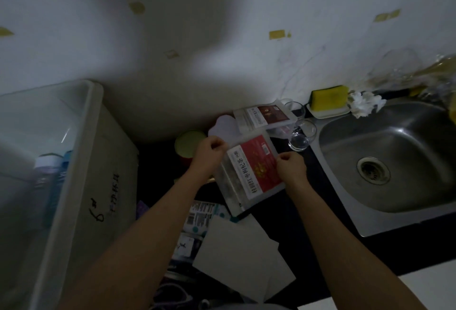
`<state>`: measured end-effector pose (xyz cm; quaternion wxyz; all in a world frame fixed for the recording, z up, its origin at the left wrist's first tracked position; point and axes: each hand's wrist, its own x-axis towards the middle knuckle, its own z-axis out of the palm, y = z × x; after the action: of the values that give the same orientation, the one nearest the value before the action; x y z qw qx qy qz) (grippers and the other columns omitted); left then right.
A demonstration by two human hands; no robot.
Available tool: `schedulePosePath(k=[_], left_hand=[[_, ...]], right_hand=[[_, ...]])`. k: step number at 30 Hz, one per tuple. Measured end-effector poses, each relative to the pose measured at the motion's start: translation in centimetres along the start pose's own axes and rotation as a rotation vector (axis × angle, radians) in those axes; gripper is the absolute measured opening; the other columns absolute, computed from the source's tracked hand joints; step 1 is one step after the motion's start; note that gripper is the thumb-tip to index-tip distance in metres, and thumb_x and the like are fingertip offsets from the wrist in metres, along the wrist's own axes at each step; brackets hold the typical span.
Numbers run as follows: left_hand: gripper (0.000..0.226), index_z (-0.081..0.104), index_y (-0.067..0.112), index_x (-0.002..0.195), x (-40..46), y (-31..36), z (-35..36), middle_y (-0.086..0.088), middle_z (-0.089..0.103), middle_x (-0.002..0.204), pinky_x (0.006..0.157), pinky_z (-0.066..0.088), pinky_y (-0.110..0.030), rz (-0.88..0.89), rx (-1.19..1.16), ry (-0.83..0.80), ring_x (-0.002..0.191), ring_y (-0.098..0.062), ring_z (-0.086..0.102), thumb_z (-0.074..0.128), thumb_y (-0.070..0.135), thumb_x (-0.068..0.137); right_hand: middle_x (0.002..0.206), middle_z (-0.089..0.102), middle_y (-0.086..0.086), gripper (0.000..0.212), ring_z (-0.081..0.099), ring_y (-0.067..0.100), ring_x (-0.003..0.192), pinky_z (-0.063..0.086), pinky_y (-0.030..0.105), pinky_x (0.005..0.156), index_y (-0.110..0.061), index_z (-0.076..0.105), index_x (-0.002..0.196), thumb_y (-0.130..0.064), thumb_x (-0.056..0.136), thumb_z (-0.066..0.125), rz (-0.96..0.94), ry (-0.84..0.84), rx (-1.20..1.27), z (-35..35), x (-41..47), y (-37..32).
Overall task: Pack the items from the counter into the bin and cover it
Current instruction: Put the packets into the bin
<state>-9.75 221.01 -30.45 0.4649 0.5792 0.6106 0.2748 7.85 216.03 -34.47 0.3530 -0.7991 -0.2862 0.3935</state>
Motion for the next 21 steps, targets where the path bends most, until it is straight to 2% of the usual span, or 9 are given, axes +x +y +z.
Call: schedulePosePath(k=[2, 4, 7, 9, 11, 13, 16, 18, 21], left_hand=[[0.004, 0.058, 0.008, 0.089, -0.1, 0.9, -0.6, -0.007, 0.058, 0.091, 0.068, 0.042, -0.022, 0.012, 0.005, 0.029, 0.088, -0.016, 0.052, 0.055, 0.007, 0.091], [0.012, 0.060, 0.009, 0.101, -0.2, 1.7, -1.3, -0.003, 0.056, 0.098, 0.064, 0.043, -0.017, -0.002, 0.023, 0.085, 0.090, -0.014, 0.052, 0.058, 0.011, 0.089], [0.046, 0.047, 0.009, 0.126, -0.5, 2.1, -2.4, -0.002, 0.048, 0.111, 0.085, 0.051, -0.034, -0.066, -0.103, 0.142, 0.101, -0.018, 0.052, 0.066, 0.017, 0.085], [0.051, 0.047, 0.009, 0.124, -0.6, 2.1, -3.3, -0.005, 0.055, 0.115, 0.091, 0.052, -0.044, -0.154, -0.197, 0.114, 0.104, -0.022, 0.058, 0.071, 0.022, 0.081], [0.045, 0.055, 0.005, 0.117, -1.3, 2.4, -4.2, -0.012, 0.065, 0.114, 0.089, 0.054, -0.049, -0.203, -0.227, 0.002, 0.099, -0.026, 0.065, 0.073, 0.022, 0.080], [0.039, 0.057, 0.007, 0.116, -2.1, 2.8, -5.0, -0.014, 0.066, 0.115, 0.089, 0.054, -0.049, -0.161, -0.222, -0.073, 0.099, -0.028, 0.066, 0.072, 0.014, 0.081], [0.039, 0.052, 0.018, 0.114, -3.3, 3.6, -6.4, -0.003, 0.061, 0.117, 0.085, 0.053, -0.039, -0.065, -0.199, -0.093, 0.104, -0.022, 0.061, 0.069, 0.005, 0.081], [0.044, 0.051, 0.018, 0.121, -4.2, 4.3, -7.6, -0.003, 0.059, 0.118, 0.083, 0.051, -0.035, 0.006, -0.175, -0.034, 0.108, -0.020, 0.059, 0.067, 0.003, 0.083], [0.044, 0.053, 0.013, 0.123, -4.9, 5.1, -9.5, -0.003, 0.059, 0.117, 0.086, 0.052, -0.036, 0.082, -0.149, 0.133, 0.104, -0.020, 0.060, 0.067, 0.005, 0.083]], right_hand=[[0.067, 0.056, 0.007, 0.025, 0.053, 0.018, 0.065, 0.040, 0.027, 0.059, -0.011, 0.060, 0.064, -0.002, 0.083, 0.045, 0.005, -0.051, 0.039, 0.2, -0.4, -0.4], [0.054, 0.045, 0.005, 0.036, 0.042, 0.016, 0.052, 0.031, 0.025, 0.052, -0.013, 0.047, 0.050, 0.003, 0.082, 0.043, 0.032, -0.104, 0.102, 0.5, -0.8, -0.6], [0.060, 0.050, 0.010, 0.030, 0.046, 0.018, 0.054, 0.037, 0.024, 0.053, -0.007, 0.054, 0.059, 0.004, 0.086, 0.044, 0.113, -0.160, 0.295, 0.9, -1.6, -1.1], [0.067, 0.056, 0.011, 0.027, 0.053, 0.019, 0.059, 0.046, 0.027, 0.055, -0.004, 0.057, 0.067, 0.005, 0.089, 0.045, 0.161, -0.191, 0.473, 1.3, -2.4, -1.9], [0.071, 0.060, 0.006, 0.024, 0.059, 0.017, 0.060, 0.053, 0.025, 0.049, -0.007, 0.060, 0.077, 0.004, 0.092, 0.045, 0.168, -0.197, 0.614, 1.6, -3.2, -3.0], [0.075, 0.061, 0.004, 0.023, 0.064, 0.010, 0.055, 0.055, 0.022, 0.049, -0.010, 0.061, 0.090, 0.005, 0.093, 0.044, 0.144, -0.179, 0.684, 1.8, -3.9, -4.1], [0.083, 0.061, 0.006, 0.029, 0.062, 0.015, 0.070, 0.056, 0.036, 0.072, -0.012, 0.061, 0.086, 0.006, 0.092, 0.039, 0.115, -0.217, 0.630, 2.3, -4.6, -5.3], [0.078, 0.057, 0.007, 0.025, 0.055, 0.016, 0.070, 0.052, 0.045, 0.083, -0.001, 0.060, 0.087, 0.005, 0.092, 0.036, 0.086, -0.263, 0.552, 2.6, -5.5, -6.1], [0.077, 0.053, 0.006, 0.020, 0.051, 0.015, 0.069, 0.051, 0.035, 0.073, -0.004, 0.057, 0.087, 0.000, 0.094, 0.039, 0.015, -0.320, 0.501, 3.2, -7.2, -7.8]])
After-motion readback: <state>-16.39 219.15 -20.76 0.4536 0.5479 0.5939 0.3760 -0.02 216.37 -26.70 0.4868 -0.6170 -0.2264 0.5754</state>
